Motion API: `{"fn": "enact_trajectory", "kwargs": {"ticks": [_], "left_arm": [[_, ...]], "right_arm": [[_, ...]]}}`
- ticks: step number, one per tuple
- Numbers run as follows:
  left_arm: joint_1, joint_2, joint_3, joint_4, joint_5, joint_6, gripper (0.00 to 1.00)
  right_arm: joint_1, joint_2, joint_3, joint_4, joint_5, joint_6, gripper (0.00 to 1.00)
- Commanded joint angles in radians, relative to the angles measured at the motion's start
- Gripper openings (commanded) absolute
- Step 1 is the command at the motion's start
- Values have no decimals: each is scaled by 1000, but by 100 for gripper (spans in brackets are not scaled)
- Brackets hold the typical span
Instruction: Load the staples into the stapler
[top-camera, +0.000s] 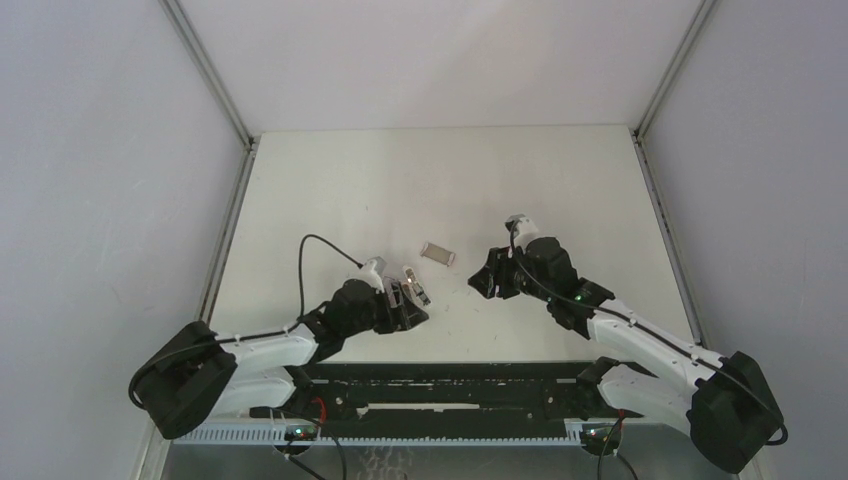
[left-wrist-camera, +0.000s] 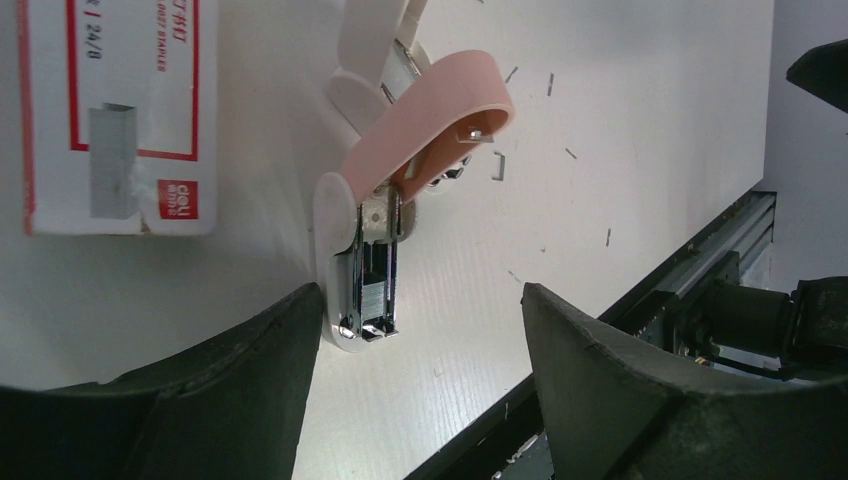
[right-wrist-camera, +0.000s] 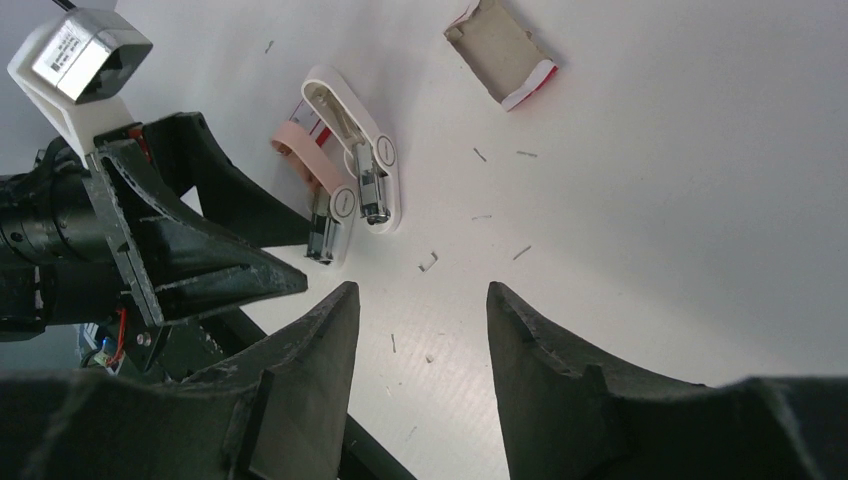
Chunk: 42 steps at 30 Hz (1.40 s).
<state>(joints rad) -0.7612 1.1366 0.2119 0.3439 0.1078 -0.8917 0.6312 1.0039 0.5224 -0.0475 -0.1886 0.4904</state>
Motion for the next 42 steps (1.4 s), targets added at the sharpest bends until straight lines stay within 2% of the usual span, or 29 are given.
{"fn": "enact_trajectory", "kwargs": {"ticks": [1, 6, 11, 14, 19, 23, 27, 32, 36, 42], "left_arm": [[-60, 71, 35, 37, 40, -15, 76], [-102, 129, 86, 85, 46, -3, 74], [-105, 24, 65, 63, 44, 46, 74], [-105, -113, 73, -66, 48, 103, 75], [-74, -301, 191, -408, 83, 241, 77], [92, -387, 226, -512, 156, 279, 77], [199, -430, 225, -502, 161, 325, 78], [258, -377, 187, -325, 193, 325, 80], [269, -289, 179, -217, 237, 328, 79], [270, -219, 180, -171, 244, 359, 79]], "right_arm": [[8, -19, 0, 42, 21, 5, 50], [17, -15, -11, 43, 33, -7, 50], [85, 5, -17, 58, 72, -62, 49], [148, 29, -26, 104, 98, -108, 48], [263, 88, -42, 238, 138, -179, 48], [337, 166, -42, 338, 179, -185, 47], [436, 275, -42, 440, 299, -189, 47], [475, 412, -31, 553, 315, -199, 43], [492, 487, -13, 584, 322, -243, 40], [524, 545, 17, 586, 346, -300, 35]]}}
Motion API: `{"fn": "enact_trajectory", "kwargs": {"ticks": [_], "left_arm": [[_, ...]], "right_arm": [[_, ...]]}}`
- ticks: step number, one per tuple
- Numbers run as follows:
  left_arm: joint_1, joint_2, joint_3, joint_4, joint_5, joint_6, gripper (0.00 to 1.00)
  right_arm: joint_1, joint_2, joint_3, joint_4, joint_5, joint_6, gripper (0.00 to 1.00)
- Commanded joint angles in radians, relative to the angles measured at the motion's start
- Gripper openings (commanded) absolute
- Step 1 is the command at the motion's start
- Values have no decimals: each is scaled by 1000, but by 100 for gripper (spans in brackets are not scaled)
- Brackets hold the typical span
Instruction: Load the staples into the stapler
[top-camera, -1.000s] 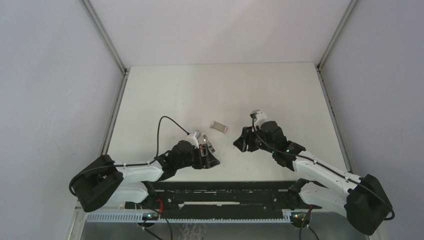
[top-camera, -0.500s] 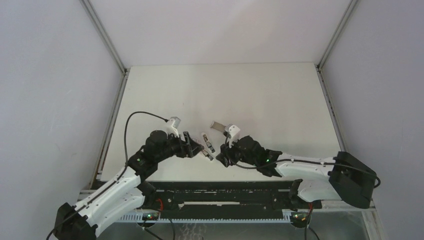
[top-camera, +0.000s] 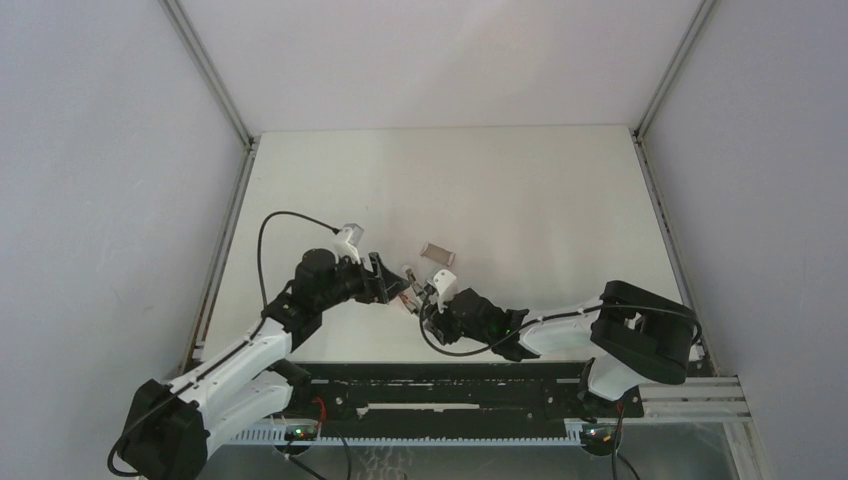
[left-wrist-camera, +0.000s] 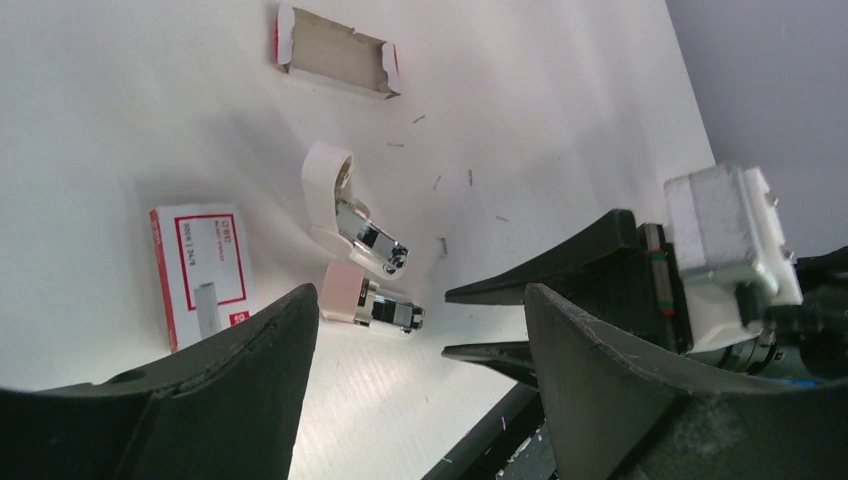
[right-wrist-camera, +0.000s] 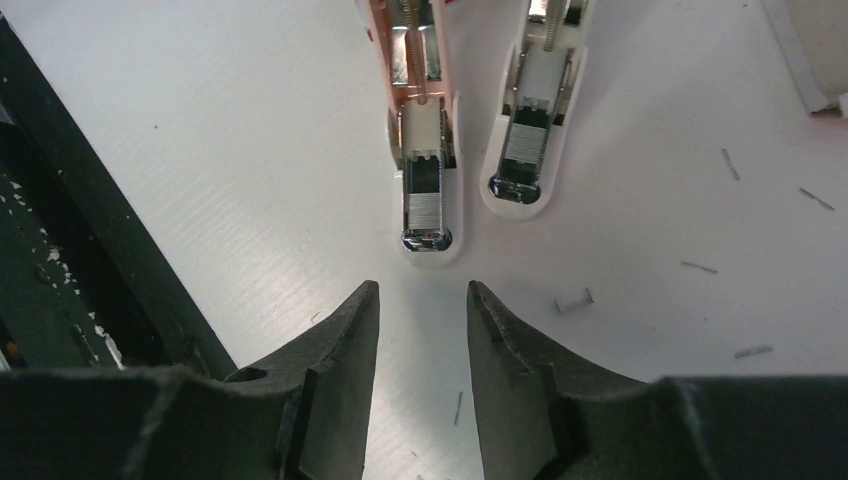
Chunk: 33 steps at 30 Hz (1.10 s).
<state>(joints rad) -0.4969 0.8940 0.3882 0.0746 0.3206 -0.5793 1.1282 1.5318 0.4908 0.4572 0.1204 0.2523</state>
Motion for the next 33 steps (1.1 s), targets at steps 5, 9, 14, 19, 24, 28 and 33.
{"fn": "enact_trajectory", "kwargs": {"ticks": [5, 9, 14, 19, 24, 28, 33], "left_arm": [[6, 56, -4, 119, 5, 55, 79], [6, 79, -6, 125, -15, 61, 78], [6, 118, -3, 136, -15, 68, 78], [6, 134, -1, 139, -23, 79, 77], [6, 150, 3, 136, -14, 76, 77], [6, 160, 6, 117, -6, 70, 77], [6, 152, -3, 93, -3, 46, 76]], "right_arm": [[43, 56, 67, 98, 49, -95, 34], [45, 83, 80, 107, 70, -105, 34], [45, 106, 90, 126, 79, -121, 34], [45, 128, 95, 140, 96, -128, 33], [45, 146, 109, 120, 128, -135, 34], [45, 154, 110, 124, 132, -141, 35], [44, 177, 123, 123, 127, -145, 34]]}}
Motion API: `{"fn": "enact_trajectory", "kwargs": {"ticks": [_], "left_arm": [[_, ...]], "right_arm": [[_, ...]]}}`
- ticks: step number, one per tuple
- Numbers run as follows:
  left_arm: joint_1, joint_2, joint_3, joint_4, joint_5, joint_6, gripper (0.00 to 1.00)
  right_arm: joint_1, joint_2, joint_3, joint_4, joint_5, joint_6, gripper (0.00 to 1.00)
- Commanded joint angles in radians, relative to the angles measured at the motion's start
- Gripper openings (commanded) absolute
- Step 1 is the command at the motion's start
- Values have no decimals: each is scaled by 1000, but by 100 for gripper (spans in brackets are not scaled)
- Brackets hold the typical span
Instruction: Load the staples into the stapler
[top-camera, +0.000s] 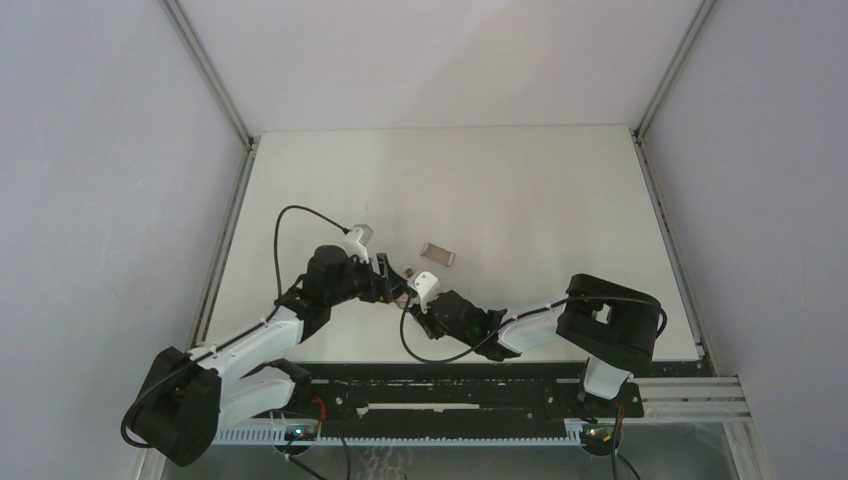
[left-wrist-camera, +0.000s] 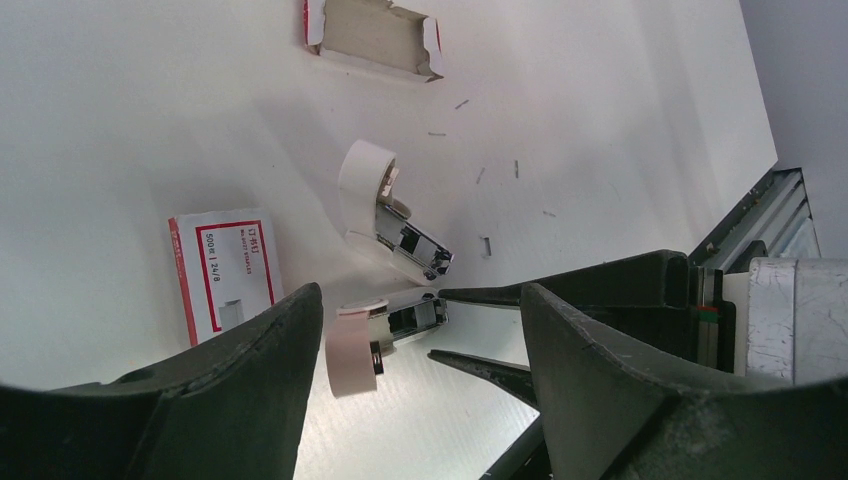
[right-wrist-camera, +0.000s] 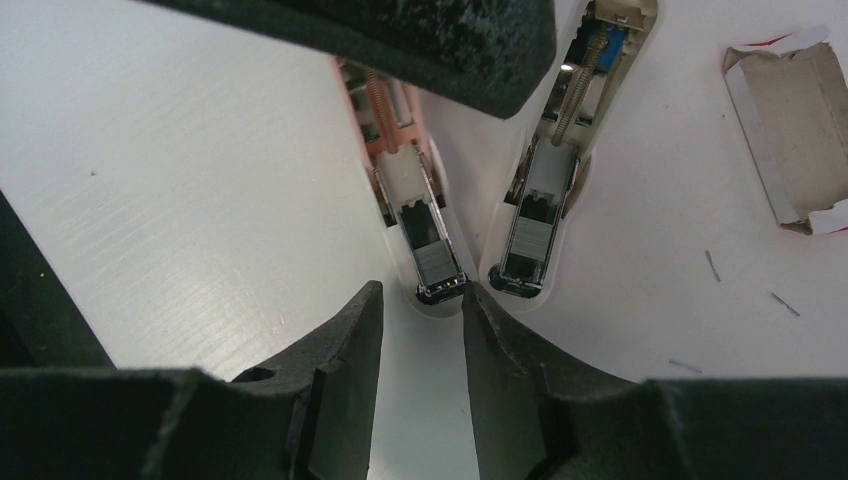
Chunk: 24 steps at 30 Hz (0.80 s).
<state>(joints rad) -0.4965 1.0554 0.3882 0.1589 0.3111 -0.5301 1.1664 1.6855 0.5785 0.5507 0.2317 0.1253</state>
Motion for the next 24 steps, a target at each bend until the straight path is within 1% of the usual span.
{"fn": "enact_trajectory", "kwargs": {"ticks": [1, 7, 10, 16, 24], "left_arm": [[6, -16, -5, -4, -4, -9, 75], [6, -89, -26, -97, -116, -33, 75], [6, -110, -29, -125, -138, -41, 76], [6, -118, -39, -127, -87, -78, 75], [-9, -154, -69, -110, -57, -122, 74]], "right_arm": [[6, 28, 35, 33, 15, -18, 33], [6, 42, 35, 37, 15, -15, 31], [6, 42, 35, 35, 14, -16, 30], [6, 43, 36, 32, 15, -14, 30], [7, 49, 35, 33, 12, -9, 30]]}}
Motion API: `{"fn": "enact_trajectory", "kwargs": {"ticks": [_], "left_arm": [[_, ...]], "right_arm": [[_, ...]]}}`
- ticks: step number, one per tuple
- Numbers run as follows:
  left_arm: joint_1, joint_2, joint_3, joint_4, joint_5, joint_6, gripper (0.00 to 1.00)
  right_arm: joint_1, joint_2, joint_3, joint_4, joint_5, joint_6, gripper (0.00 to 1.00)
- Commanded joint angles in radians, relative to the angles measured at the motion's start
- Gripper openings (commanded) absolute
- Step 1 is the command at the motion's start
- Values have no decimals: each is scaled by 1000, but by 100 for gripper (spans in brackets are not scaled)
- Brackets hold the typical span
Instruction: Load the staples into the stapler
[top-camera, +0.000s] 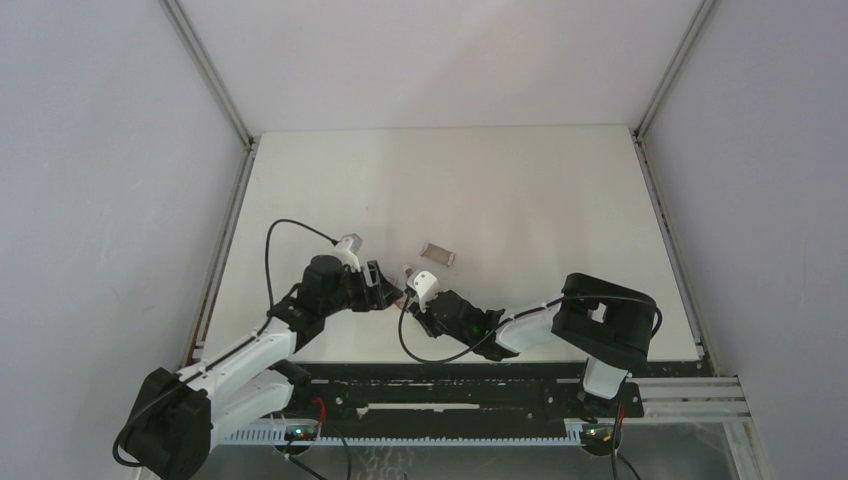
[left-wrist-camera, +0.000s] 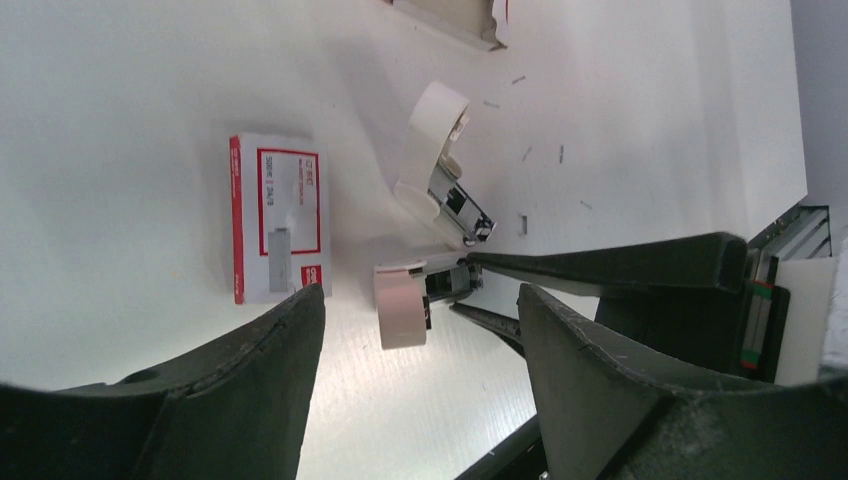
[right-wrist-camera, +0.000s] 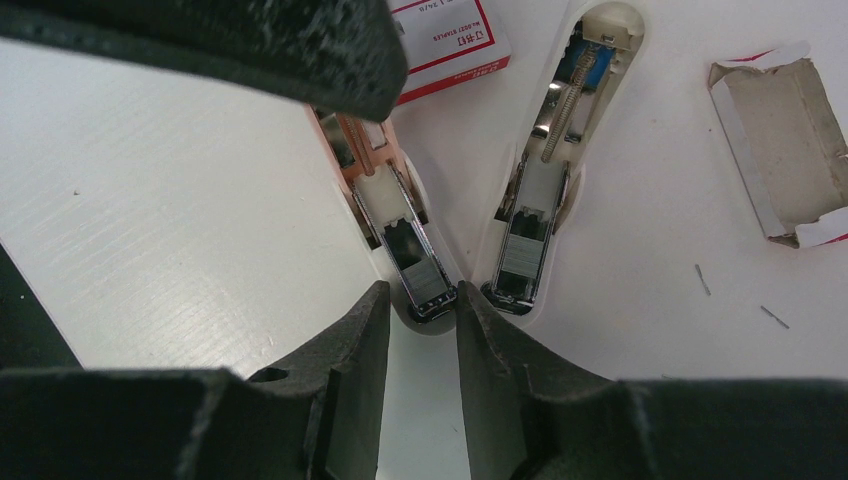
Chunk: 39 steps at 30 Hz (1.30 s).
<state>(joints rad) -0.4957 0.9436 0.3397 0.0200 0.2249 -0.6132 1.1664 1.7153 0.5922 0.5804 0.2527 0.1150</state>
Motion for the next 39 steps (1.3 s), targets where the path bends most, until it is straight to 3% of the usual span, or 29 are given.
{"fn": "enact_trajectory", "kwargs": {"ticks": [1, 23, 29, 34, 39], "left_arm": [[-18, -46, -21, 35, 26, -43, 75], [-212, 79, 8, 205, -20, -163, 74], [-211, 43, 22, 187, -34, -116, 74], [-193, -63, 15, 136, -116, 67, 79], [-93, -3, -14, 277, 50, 223, 81]], "right_arm": [[8, 20, 21, 4, -10, 3, 30], [9, 11, 21, -5, -15, 9, 31], [12, -41, 20, -43, -19, 23, 35], [13, -211, -35, -78, -40, 38, 44], [3, -417, -88, -190, -62, 42, 51]]}}
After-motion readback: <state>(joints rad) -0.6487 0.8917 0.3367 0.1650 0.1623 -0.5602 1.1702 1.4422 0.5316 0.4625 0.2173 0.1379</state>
